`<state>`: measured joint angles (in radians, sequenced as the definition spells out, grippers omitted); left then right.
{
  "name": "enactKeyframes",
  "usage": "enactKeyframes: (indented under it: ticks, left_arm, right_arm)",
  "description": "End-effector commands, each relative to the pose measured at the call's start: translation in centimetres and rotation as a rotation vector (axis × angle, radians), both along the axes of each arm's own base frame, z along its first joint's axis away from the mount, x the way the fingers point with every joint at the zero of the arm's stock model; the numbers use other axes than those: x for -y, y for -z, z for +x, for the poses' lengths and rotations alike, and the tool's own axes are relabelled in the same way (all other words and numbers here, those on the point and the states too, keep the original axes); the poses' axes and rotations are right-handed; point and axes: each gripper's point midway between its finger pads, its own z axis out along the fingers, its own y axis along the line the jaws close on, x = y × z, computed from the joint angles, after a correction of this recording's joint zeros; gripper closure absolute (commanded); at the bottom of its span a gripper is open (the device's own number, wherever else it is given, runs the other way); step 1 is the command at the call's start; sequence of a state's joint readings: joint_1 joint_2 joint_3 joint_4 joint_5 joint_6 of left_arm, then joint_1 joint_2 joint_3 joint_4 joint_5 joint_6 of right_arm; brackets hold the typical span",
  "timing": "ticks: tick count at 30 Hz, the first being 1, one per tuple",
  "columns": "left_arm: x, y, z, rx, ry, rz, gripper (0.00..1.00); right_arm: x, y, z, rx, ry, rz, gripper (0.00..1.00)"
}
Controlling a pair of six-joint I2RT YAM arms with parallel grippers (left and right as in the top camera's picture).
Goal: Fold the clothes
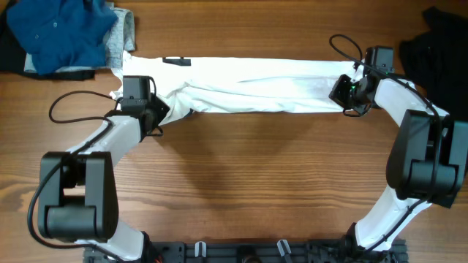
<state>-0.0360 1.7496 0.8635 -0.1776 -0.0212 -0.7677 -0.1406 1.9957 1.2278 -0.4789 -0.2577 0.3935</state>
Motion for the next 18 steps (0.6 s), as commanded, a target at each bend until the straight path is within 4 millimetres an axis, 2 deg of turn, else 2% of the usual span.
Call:
enactKeyframes:
  ticks: [1,5,10,11,15,18]
  left_arm:
    - [-0.2,1.7,-0.3,-0.046,0.001,-0.014,0.87]
    - [-1.8,2.6,-1.1,-0.090,-0.041,-0.006,0.85]
    - [-4.9,3.1,-2.7,-0.150,-0.126,0.022,0.87]
    - [-6.0,3.3,-3.2,-0.166,-0.159,0.018,0.88]
    - [-7.7,3.4,-4.1,-0.193,-0.207,0.012,0.91]
    - [-8.2,3.1,-4.2,-0.190,-0.222,0.010,0.91]
  right_arm:
    - [2.0,2.3,-0.7,-0.072,0.070,-0.087,0.96]
    - [3.1,2.4,-1.0,-0.084,0.089,-0.121,0.95]
    - [4.3,2.5,-1.2,-0.094,0.110,-0.182,0.96]
    - [4.7,2.6,-1.4,-0.103,0.118,-0.206,0.96]
    - [5.0,2.6,-1.5,-0.107,0.123,-0.226,0.96]
    - [5.0,2.5,-1.4,-0.104,0.118,-0.227,0.96]
